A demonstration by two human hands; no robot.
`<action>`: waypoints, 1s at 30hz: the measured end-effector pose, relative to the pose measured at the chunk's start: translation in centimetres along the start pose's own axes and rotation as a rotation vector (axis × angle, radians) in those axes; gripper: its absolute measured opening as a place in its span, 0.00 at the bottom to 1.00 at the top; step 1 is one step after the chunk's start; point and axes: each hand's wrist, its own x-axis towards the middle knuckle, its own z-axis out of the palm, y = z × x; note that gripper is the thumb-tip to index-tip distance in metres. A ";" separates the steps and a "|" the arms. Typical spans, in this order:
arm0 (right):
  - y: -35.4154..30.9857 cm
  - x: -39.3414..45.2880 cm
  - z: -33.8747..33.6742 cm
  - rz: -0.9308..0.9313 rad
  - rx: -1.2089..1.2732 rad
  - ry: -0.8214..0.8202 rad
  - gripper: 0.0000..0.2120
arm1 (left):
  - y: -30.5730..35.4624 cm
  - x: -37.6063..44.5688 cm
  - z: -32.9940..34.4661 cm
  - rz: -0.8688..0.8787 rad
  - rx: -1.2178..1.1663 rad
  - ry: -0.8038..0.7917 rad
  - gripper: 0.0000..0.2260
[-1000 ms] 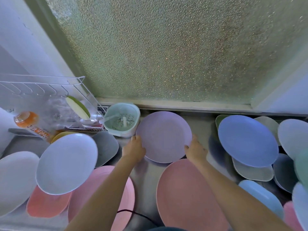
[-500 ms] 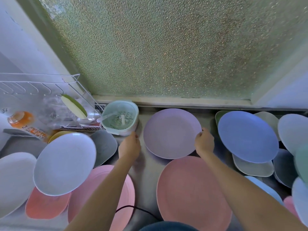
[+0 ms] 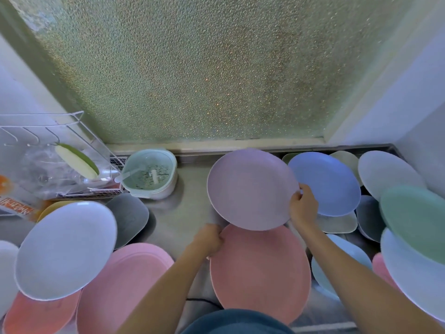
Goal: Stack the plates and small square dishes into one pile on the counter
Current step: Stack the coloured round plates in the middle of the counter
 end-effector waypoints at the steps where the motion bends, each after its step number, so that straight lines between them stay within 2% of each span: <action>1: 0.6 -0.1 -0.2 -0.004 -0.005 0.011 0.14 | -0.2 0.0 -0.2 -0.016 -0.021 0.028 0.11; 7: 2.6 -2.0 -0.3 -0.047 -0.027 0.029 0.14 | -3.1 -0.2 -2.6 -0.159 -0.286 0.132 0.08; 13: 3.5 -4.2 1.4 -0.082 -0.118 -0.068 0.16 | -4.8 -0.5 -2.7 -0.252 -0.524 0.147 0.12; 20: 4.2 -6.0 3.5 -0.105 -0.229 -0.123 0.19 | -5.7 -0.1 -1.3 -0.213 -0.631 0.402 0.17; 22: 4.2 -6.7 3.6 -0.094 -0.268 -0.114 0.22 | -5.6 -0.1 -1.3 -0.176 -0.615 0.421 0.16; 25: 4.5 -7.3 3.4 -0.080 -0.310 -0.104 0.24 | -5.1 0.0 -1.4 -0.143 -0.466 0.400 0.11; 28: 5.3 -7.3 3.2 -0.032 -0.324 -0.138 0.20 | -4.8 0.0 -1.4 -0.151 -0.311 0.388 0.08; 30: 5.0 -7.4 3.1 -0.050 -0.334 -0.121 0.25 | -4.7 0.1 -1.5 -0.135 -0.258 0.389 0.09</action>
